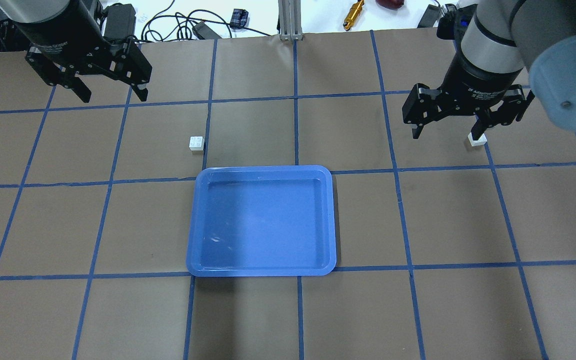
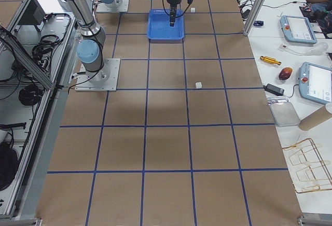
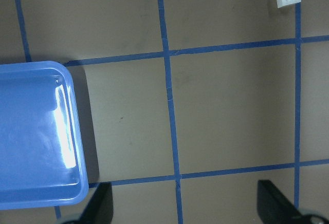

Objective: Assemble white blocks and place on blue tray

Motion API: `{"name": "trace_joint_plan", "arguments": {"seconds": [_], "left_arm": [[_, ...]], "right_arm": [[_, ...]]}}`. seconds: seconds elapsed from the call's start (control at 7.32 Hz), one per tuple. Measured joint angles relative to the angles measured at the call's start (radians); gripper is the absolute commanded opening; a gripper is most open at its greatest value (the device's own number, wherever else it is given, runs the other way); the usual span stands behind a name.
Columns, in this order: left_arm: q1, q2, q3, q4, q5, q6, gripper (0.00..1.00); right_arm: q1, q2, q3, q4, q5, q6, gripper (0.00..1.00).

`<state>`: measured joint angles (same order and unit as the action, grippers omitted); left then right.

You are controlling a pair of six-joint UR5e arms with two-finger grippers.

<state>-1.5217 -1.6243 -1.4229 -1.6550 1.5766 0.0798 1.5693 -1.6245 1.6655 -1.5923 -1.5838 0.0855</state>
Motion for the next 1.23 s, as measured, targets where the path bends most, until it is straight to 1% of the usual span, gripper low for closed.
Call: {"name": "trace_joint_plan", "arguments": {"seconds": [0.68, 0.96, 1.09, 1.23], "left_arm": [[0.0, -0.016, -0.009, 0.015, 0.0, 0.003, 1.0], [0.002, -0.07, -0.007, 0.077, 0.002, -0.004, 1.0], [0.002, -0.12, -0.011, 0.134, -0.011, -0.017, 1.0], [0.002, -0.176, -0.013, 0.193, -0.029, -0.023, 1.0]], "right_arm": [[-0.001, 0.004, 0.002, -0.008, -0.003, -0.009, 1.0], [-0.016, 0.006, 0.002, -0.015, -0.002, -0.037, 1.0], [-0.04, 0.007, 0.002, -0.018, 0.005, -0.117, 1.0], [-0.088, 0.01, 0.002, -0.019, 0.014, -0.245, 1.0]]}}
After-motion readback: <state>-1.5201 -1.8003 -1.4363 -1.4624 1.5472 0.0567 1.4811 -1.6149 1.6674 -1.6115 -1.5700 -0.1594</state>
